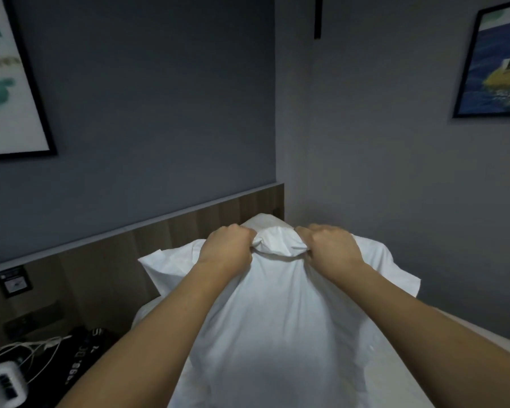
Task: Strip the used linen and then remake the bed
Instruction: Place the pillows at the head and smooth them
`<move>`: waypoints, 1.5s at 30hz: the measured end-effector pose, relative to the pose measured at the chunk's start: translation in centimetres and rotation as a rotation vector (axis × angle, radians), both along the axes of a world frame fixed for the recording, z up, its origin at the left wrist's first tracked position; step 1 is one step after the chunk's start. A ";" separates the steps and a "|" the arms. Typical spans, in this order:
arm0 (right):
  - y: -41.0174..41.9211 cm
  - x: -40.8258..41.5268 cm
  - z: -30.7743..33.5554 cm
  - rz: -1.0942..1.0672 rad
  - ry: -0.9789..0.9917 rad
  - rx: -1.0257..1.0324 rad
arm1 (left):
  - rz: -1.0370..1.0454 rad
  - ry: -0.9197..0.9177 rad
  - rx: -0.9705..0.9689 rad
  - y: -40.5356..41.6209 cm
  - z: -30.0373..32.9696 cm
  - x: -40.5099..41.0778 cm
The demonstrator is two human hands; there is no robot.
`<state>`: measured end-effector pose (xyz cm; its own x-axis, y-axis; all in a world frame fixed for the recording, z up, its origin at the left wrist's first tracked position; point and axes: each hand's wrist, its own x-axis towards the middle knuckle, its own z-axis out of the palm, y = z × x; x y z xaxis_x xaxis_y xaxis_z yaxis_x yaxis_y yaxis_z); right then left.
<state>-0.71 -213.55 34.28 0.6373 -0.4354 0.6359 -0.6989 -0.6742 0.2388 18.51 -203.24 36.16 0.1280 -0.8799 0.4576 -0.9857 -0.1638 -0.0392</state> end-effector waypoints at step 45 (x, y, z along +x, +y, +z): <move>-24.0 33.4 2.9 -0.090 -0.148 0.094 | -0.094 0.048 -0.044 -27.8 3.5 35.4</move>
